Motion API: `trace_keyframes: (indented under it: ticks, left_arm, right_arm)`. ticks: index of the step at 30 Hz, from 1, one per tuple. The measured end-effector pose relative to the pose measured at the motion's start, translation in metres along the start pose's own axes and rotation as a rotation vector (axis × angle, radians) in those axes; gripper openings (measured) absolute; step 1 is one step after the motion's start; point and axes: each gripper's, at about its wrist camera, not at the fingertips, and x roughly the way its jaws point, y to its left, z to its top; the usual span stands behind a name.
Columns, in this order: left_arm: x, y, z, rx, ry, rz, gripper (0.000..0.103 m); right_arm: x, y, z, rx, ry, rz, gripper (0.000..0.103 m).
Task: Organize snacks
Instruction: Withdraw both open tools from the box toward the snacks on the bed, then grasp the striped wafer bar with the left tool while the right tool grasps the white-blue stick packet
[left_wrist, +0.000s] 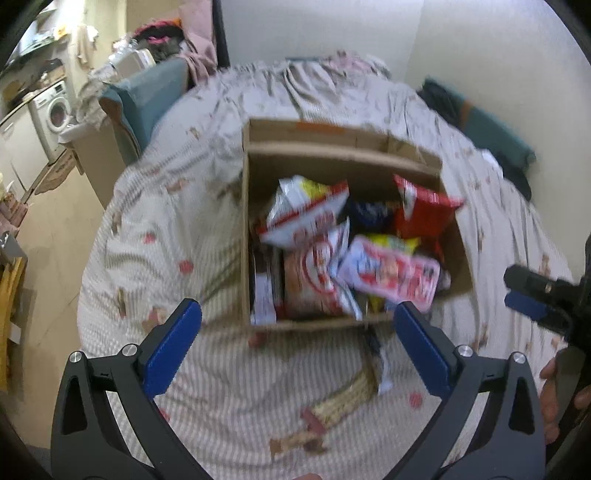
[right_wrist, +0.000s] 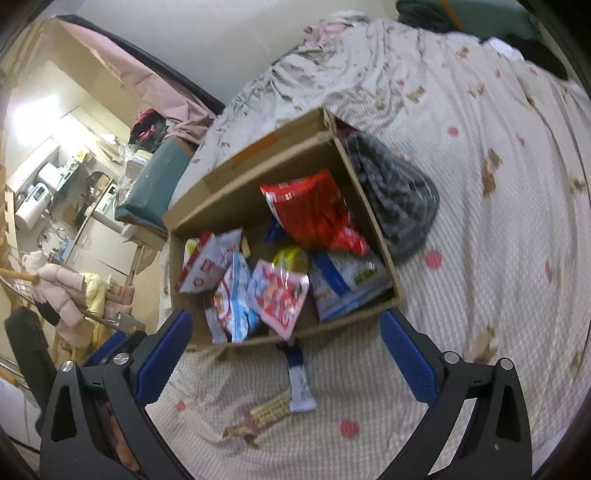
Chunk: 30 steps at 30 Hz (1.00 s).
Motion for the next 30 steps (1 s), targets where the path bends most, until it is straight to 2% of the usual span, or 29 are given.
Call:
trace_keyframes:
  ticks: [4,9,12,15,17,20,21,24,27,29,30]
  left_arm:
    - [0.012,-0.004,-0.020,0.043,0.100,0.020,0.103]
    - [0.041,-0.002,-0.037,0.026,0.269,-0.035,0.102]
    - [0.058,-0.022,-0.049,0.119,0.343,-0.058,0.101]
    - [0.078,-0.051,-0.064,0.257,0.388,-0.064,0.087]
    - [0.093,-0.069,-0.074,0.338,0.417,-0.066,0.073]
    - [0.108,-0.083,-0.085,0.433,0.421,-0.015,0.059]
    - [0.112,-0.083,-0.087,0.448,0.417,0.005,0.056]
    - [0.122,-0.082,-0.092,0.440,0.463,-0.012,0.051]
    - [0.126,-0.084,-0.097,0.466,0.474,-0.012,0.043]
    - [0.126,-0.087,-0.102,0.481,0.490,-0.015,0.030]
    - [0.125,-0.088,-0.103,0.485,0.492,-0.017,0.028]
  right_arm:
    - [0.001,-0.015,-0.016,0.055,0.050,-0.041,0.103]
    - [0.012,-0.042,-0.030,0.165,0.134,-0.055,0.103]
    - [0.016,-0.053,-0.032,0.198,0.151,-0.063,0.103]
    - [0.018,-0.059,-0.032,0.221,0.159,-0.071,0.103]
    - [0.019,-0.060,-0.032,0.228,0.163,-0.065,0.103]
    - [0.019,-0.059,-0.031,0.219,0.162,-0.070,0.103]
    - [0.019,-0.059,-0.031,0.216,0.161,-0.072,0.103]
    - [0.017,-0.062,-0.031,0.224,0.158,-0.077,0.103]
    - [0.017,-0.063,-0.033,0.239,0.166,-0.067,0.103]
    - [0.019,-0.061,-0.033,0.233,0.172,-0.065,0.103]
    - [0.020,-0.059,-0.032,0.224,0.174,-0.066,0.103]
